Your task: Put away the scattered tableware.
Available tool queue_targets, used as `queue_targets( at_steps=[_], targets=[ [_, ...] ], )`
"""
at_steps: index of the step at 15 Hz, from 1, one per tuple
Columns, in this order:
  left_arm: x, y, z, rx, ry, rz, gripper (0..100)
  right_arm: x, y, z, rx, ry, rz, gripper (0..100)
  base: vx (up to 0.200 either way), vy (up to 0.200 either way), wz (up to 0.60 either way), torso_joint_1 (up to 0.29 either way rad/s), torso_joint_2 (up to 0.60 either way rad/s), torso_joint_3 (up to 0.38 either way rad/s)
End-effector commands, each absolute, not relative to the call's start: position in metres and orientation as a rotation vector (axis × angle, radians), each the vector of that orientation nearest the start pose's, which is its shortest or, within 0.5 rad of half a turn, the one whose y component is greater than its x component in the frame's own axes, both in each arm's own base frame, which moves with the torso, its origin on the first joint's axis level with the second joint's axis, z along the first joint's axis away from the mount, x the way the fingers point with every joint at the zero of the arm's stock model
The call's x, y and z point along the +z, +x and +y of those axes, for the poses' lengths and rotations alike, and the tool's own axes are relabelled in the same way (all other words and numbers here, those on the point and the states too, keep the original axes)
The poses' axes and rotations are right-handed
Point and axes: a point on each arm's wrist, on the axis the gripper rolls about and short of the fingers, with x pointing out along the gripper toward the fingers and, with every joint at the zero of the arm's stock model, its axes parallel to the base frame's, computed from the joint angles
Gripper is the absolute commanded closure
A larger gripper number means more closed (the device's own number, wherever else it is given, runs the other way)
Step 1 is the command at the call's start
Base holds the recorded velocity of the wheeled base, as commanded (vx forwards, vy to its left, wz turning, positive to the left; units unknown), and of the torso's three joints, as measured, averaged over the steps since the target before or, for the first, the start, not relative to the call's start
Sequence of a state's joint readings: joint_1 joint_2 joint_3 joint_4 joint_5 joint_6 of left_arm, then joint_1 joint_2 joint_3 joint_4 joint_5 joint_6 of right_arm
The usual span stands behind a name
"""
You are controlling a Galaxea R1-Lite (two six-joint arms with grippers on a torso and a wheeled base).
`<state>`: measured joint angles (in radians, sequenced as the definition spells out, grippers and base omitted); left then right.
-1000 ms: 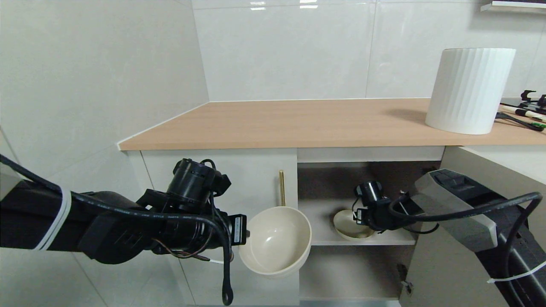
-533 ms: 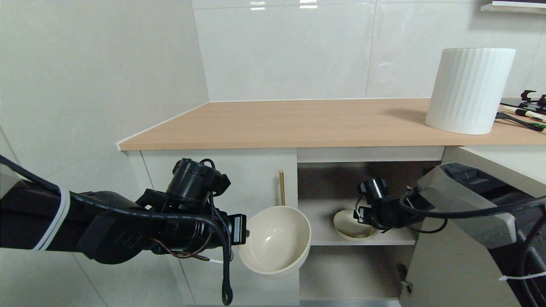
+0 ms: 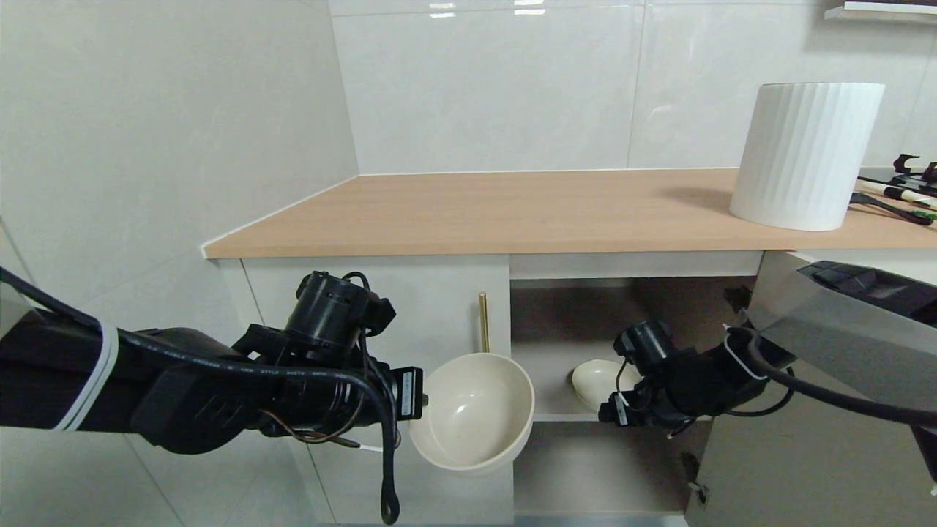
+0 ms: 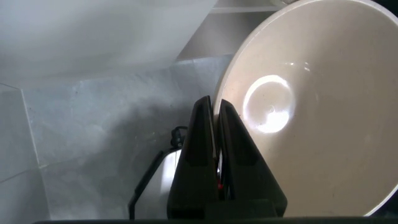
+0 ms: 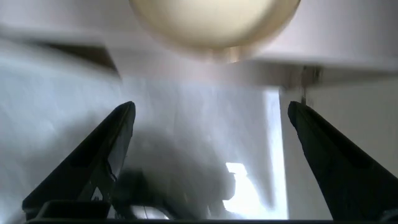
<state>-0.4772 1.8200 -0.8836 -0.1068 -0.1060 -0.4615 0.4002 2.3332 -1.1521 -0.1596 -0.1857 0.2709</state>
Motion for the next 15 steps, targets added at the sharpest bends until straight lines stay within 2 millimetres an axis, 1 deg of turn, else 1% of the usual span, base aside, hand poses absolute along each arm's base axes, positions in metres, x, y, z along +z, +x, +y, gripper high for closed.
queue_targets(
  at_steps=[1,4,7,11,15],
  targets=[
    [0.120,0.272,-0.143,-0.347,-0.269,0.930,100,-0.001,0.367,0.156,0.072,-0.062,1.003,0,0.000,0.000,0.00,0.000,0.00,0.000],
    [0.120,0.272,-0.143,-0.347,-0.269,0.930,100,-0.017,0.378,0.161,0.054,-0.082,1.031,0,0.000,0.000,0.00,0.000,0.00,0.000],
    [0.121,0.273,-0.144,-0.348,-0.270,0.927,100,-0.022,0.384,0.163,0.043,-0.093,1.067,0,0.000,0.000,0.00,0.000,0.00,0.000],
    [0.120,0.273,-0.144,-0.347,-0.269,0.928,100,-0.029,0.391,0.164,0.034,-0.086,1.068,0,0.000,0.000,0.00,0.000,0.00,0.000],
    [0.120,0.273,-0.144,-0.348,-0.270,0.927,100,-0.037,0.406,0.156,-0.019,-0.049,1.052,0,0.000,0.000,0.00,0.000,0.00,0.000]
  ],
)
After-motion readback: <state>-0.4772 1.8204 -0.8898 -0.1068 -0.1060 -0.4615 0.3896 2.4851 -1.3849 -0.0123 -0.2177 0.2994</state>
